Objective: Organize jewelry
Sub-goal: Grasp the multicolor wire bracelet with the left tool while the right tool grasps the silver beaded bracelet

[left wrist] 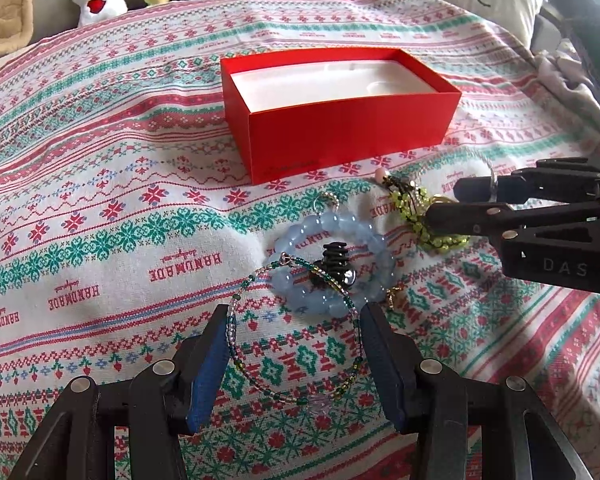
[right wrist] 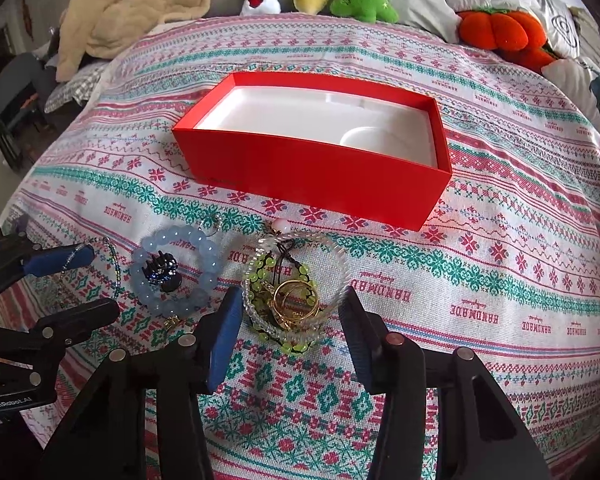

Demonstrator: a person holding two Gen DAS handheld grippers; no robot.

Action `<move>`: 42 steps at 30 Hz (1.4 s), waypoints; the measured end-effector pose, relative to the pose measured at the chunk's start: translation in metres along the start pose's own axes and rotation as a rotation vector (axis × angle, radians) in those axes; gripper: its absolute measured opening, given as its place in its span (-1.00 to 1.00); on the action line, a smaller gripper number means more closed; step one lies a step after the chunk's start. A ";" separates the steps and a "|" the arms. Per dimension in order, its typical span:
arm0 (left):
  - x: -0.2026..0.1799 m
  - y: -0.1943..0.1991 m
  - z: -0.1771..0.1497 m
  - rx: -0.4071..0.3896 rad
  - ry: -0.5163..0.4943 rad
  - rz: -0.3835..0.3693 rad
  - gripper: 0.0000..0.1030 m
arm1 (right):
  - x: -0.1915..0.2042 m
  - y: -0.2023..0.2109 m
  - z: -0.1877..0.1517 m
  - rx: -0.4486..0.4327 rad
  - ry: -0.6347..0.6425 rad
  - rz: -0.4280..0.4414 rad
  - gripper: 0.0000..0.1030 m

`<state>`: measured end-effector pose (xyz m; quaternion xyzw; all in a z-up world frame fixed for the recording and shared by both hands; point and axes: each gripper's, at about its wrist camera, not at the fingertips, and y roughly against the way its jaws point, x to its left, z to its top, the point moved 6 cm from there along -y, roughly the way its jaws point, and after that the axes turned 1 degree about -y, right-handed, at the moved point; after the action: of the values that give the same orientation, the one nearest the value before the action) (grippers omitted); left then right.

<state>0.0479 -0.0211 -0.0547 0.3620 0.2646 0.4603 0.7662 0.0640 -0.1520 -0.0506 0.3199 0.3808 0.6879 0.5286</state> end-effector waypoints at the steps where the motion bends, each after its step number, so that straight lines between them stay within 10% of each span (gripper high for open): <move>1: 0.000 0.001 0.001 -0.002 0.001 -0.001 0.07 | -0.001 0.001 0.001 -0.002 -0.003 -0.002 -0.28; 15: -0.002 0.002 0.003 -0.004 -0.001 -0.012 0.07 | -0.024 0.014 0.004 -0.003 -0.072 0.000 -0.24; 21: -0.003 0.003 0.002 -0.003 0.005 -0.013 0.07 | -0.023 0.021 0.004 -0.019 -0.035 -0.001 0.39; 42: -0.004 0.001 -0.001 0.012 -0.001 -0.011 0.07 | -0.006 -0.007 -0.005 0.018 0.061 -0.008 0.02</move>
<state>0.0449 -0.0240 -0.0546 0.3655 0.2690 0.4541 0.7667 0.0643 -0.1572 -0.0597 0.3019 0.4041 0.6918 0.5168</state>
